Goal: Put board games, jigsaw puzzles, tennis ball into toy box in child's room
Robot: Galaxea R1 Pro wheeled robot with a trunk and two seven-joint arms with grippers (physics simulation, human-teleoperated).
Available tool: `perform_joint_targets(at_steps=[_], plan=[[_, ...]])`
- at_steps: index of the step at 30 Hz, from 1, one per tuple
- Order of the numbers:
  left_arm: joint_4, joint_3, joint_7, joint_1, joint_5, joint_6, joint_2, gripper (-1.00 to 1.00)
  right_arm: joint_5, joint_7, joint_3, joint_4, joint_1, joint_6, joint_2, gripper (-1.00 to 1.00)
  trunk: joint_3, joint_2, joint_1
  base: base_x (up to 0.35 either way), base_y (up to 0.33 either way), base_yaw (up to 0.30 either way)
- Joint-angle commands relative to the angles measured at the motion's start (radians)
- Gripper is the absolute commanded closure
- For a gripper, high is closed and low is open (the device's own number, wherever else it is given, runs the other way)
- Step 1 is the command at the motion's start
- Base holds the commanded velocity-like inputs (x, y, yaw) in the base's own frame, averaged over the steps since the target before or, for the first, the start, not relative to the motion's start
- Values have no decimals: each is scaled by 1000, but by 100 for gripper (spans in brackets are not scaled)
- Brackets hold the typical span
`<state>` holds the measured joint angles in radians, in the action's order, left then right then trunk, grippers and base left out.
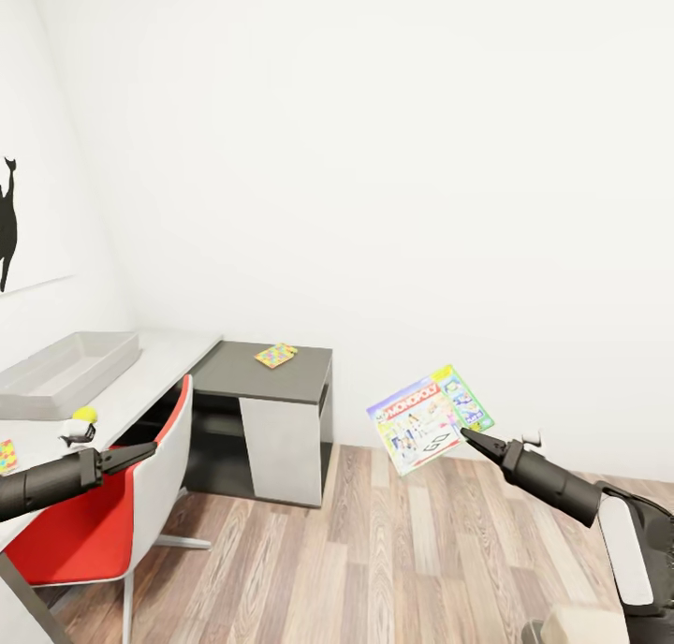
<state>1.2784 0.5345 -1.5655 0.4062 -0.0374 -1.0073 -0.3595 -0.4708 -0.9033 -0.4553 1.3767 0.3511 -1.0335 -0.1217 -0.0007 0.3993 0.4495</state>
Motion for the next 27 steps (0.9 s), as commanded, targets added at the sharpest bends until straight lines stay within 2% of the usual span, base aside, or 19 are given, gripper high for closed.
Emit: perform_joint_targets(at_steps=[1, 5, 14, 27], plan=[[0, 1, -5, 0, -6, -9, 0, -100, 5, -6, -2, -1, 0, -2, 7, 100, 0, 1, 1, 107, -242, 0], [2, -1, -5, 0, -6, -7, 1, -100, 5, -5, -2, -1, 0, -2, 22, 100, 0, 1, 1, 186, -166, 0], [3, -4, -5, 0, -5, -6, 2, -100, 6, -2, -1, -1, 0, -2, 26, 100, 0, 1, 1, 254, 8, 0], [4, -4, -5, -1, -5, -4, 11, -100, 10, 0, -1, -5, 2, -2, 27, 100, 0, 1, 1, 18, 0, 0]])
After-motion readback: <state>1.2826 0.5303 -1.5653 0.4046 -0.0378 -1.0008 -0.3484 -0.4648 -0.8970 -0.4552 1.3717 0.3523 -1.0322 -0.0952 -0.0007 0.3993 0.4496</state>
